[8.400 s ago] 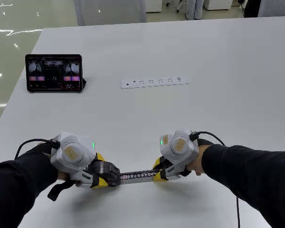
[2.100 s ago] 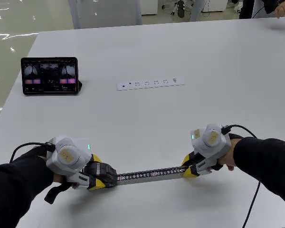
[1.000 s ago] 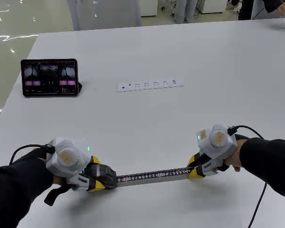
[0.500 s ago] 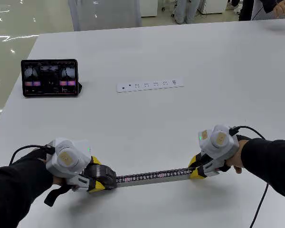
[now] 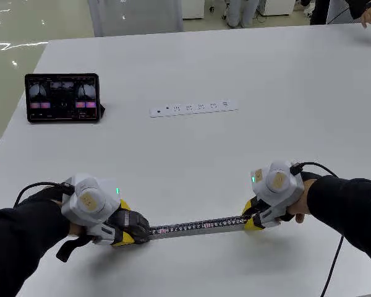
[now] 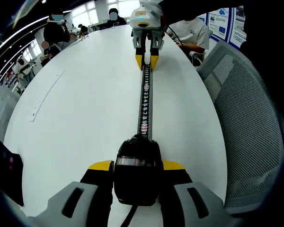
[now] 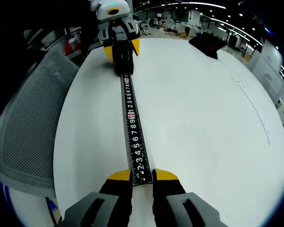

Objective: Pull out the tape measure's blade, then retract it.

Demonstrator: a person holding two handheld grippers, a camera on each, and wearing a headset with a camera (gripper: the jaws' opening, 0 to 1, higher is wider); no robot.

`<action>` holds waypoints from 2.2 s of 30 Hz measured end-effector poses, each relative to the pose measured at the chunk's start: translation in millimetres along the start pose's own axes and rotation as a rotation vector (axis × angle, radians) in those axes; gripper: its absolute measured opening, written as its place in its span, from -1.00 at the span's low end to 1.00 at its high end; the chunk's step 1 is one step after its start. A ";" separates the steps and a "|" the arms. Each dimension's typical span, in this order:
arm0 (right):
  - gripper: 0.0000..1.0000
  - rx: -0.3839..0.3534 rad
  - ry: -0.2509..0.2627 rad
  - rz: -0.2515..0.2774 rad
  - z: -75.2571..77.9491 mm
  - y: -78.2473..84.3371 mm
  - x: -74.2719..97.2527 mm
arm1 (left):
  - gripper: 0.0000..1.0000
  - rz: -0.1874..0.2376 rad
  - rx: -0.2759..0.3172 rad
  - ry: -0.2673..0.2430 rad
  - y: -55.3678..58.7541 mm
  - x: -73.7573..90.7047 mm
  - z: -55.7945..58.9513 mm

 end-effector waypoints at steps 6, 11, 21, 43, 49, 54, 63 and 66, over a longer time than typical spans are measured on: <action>-0.75 0.029 -0.009 -0.008 -0.2 -0.5 -0.2 | -0.34 -0.023 -0.021 0.006 -0.1 0.4 0.7; -0.75 0.070 -0.010 -0.024 -0.9 -0.5 -0.2 | -0.34 -0.028 -0.025 0.005 0.2 1.5 0.1; -0.64 0.091 -0.006 -0.055 1.9 -0.2 3.2 | -0.37 -0.037 -0.002 0.003 8.2 11.7 -0.9; 0.00 -0.077 0.053 0.028 0.6 -11.5 22.5 | 0.21 0.063 0.155 -0.065 7.6 34.4 -2.9; 0.12 -0.144 0.091 0.067 -0.8 -11.8 28.2 | 0.54 0.120 0.269 -0.123 17.6 45.6 -7.9; 0.20 -0.188 0.137 0.090 -1.3 -6.1 37.1 | 0.72 0.154 0.333 -0.180 25.4 54.5 -6.1; 0.41 -0.280 0.241 0.185 -1.2 -5.7 56.5 | 0.98 0.287 0.435 -0.272 36.4 70.4 1.1; 0.53 -0.265 0.271 0.190 -4.9 -2.1 56.2 | 0.97 0.302 0.460 -0.295 42.6 74.7 6.4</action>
Point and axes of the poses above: the centre of the closed fingertips' face, and the gripper's own axes: x roughly backward along the fingers, z roughly to its right, y roughly out of its underside, the point moved 3 cm from there along x, roughly backward along the fingers, and after that the axes turned 7 degrees about y, right-handed, at the moved point
